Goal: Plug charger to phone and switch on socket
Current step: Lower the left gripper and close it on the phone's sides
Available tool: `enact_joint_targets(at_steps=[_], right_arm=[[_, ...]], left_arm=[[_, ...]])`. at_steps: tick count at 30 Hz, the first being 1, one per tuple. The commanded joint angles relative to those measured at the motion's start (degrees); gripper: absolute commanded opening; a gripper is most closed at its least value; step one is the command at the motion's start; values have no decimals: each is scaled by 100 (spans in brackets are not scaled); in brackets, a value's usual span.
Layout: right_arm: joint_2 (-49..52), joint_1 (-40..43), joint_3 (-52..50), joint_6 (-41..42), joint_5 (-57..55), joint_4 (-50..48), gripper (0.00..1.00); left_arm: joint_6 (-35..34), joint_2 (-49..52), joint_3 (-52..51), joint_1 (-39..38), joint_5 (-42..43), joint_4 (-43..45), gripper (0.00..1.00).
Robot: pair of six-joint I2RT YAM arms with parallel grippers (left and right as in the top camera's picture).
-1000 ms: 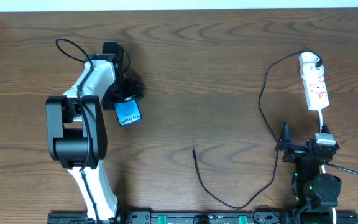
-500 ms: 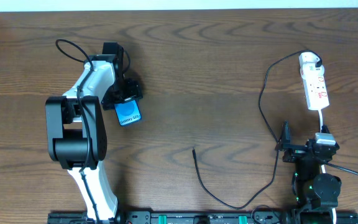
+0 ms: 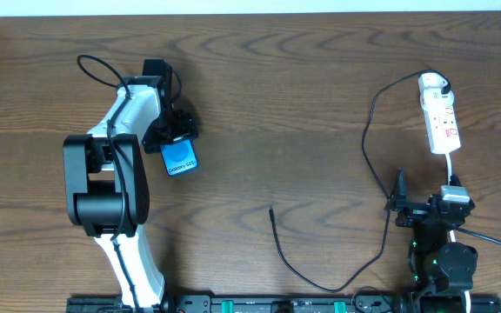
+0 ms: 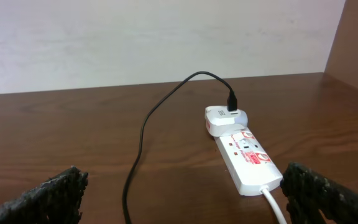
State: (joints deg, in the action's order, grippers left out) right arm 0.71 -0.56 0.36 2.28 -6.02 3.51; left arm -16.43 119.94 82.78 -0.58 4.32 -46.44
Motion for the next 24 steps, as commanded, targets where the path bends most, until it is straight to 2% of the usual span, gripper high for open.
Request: enact_joint_targets(at_steps=[1, 24], right_arm=[[-33, -24, -4, -66, -4, 20, 99], [-33, -24, -4, -66, -4, 20, 99]], left_arm=[[92, 157, -210, 17, 107, 28, 80], [92, 157, -210, 17, 107, 33, 76]])
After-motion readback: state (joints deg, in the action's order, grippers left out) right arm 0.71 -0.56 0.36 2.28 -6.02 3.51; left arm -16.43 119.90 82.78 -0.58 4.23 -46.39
